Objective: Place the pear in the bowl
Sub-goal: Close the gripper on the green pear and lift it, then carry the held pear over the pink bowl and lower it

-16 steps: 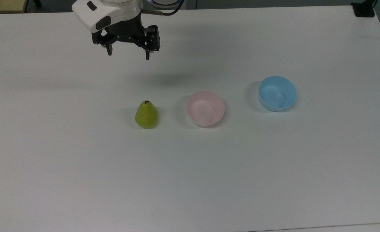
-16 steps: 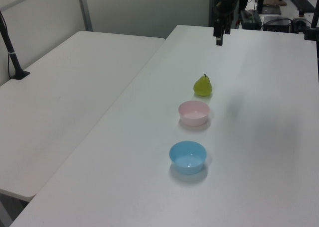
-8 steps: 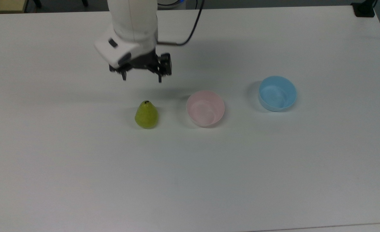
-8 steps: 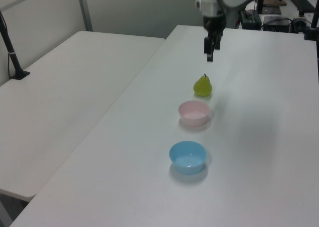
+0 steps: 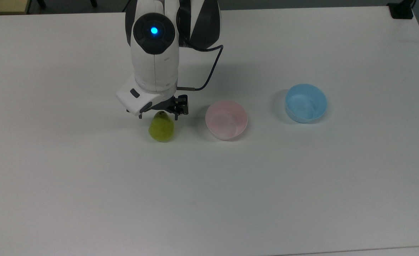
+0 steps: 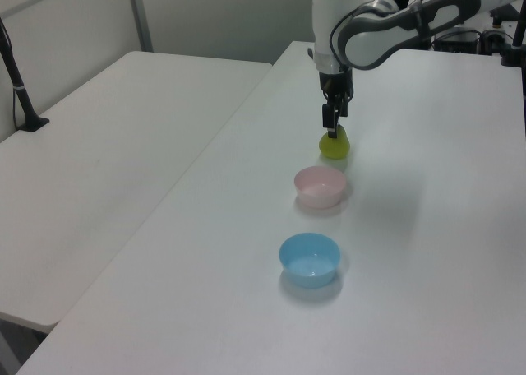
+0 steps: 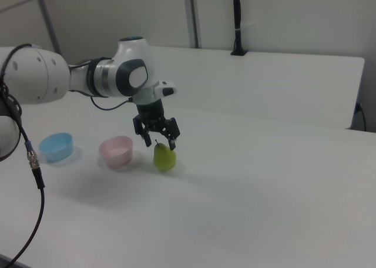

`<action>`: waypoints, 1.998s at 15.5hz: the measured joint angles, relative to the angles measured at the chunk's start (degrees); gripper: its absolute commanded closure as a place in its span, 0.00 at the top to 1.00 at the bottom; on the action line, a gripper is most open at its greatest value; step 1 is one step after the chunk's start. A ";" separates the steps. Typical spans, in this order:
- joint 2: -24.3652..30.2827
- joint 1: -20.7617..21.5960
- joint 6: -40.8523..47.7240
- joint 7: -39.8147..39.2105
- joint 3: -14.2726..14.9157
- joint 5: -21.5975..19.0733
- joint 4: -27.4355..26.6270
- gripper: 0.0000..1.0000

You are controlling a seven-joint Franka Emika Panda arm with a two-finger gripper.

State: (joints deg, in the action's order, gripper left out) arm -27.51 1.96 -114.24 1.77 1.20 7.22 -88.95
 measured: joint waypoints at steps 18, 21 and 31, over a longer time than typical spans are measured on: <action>-2.50 0.87 -2.70 0.02 0.33 1.04 1.84 0.21; 1.06 0.86 -2.54 0.02 0.39 -2.22 2.37 0.21; 4.17 11.75 1.00 0.65 3.50 -7.43 2.92 0.27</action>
State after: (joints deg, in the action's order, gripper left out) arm -23.35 13.71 -113.24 2.43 4.70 -0.21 -86.03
